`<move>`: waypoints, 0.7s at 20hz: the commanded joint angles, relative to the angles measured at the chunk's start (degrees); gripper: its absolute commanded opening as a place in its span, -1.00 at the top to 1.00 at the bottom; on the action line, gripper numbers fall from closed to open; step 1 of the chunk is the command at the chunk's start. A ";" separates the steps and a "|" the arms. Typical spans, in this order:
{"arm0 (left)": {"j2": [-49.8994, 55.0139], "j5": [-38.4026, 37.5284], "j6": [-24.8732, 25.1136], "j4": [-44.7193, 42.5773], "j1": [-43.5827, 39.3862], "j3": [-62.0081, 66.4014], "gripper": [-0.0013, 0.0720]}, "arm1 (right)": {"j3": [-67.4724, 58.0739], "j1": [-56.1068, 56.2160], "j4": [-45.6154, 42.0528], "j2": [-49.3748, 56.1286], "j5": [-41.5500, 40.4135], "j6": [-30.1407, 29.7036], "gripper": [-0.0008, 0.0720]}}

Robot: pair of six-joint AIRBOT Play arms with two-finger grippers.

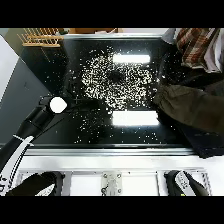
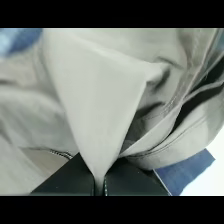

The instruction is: Fold the clothes and pants, and hang the long-sleeved shirts on hangers.

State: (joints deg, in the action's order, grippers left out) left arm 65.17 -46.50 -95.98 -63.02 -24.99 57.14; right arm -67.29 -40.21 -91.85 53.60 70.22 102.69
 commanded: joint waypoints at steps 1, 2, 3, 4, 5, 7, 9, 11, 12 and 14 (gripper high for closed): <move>0.02 -1.40 0.87 -0.02 -0.02 0.04 0.92 | 10.03 -0.09 -4.22 -4.90 3.76 2.93 0.97; 0.02 -1.88 1.29 -0.02 -0.02 0.04 0.92 | 12.87 -0.07 -4.31 -6.16 3.76 3.21 0.97; 0.02 -2.29 1.31 -0.04 -0.02 0.04 0.92 | 15.28 -0.07 -4.42 -7.15 3.76 3.21 0.97; 0.02 -2.67 1.31 -0.04 -0.02 0.04 0.92 | 17.33 -0.07 -4.42 -7.85 3.80 3.19 0.95; 0.04 -2.95 1.31 -0.04 -0.02 0.04 0.92 | 18.78 -0.07 -4.42 -8.26 3.93 3.19 0.94; 0.02 -3.04 1.44 -0.02 -0.02 0.04 0.92 | 19.67 -0.07 -4.42 -8.28 4.79 3.19 0.16; 0.02 -3.04 1.66 -0.02 -0.02 0.04 0.92 | 19.37 -0.07 -5.46 -8.35 4.74 2.69 -0.77; 0.02 -3.06 1.68 -0.02 -0.02 0.04 0.92 | 15.78 -0.07 -7.50 -8.41 4.50 -0.61 -0.75; 0.02 -3.06 1.68 -0.02 -0.02 0.04 0.92 | 12.85 -0.02 -7.26 -8.74 3.39 -2.95 -0.75; 0.02 -3.02 1.68 -0.02 -0.02 0.04 0.92 | 6.69 1.84 -1.79 -10.64 -1.25 -5.55 -0.75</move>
State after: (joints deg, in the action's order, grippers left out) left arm 65.17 -49.39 -94.41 -63.05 -24.99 57.14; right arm -54.76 -39.70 -97.49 44.53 73.03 101.43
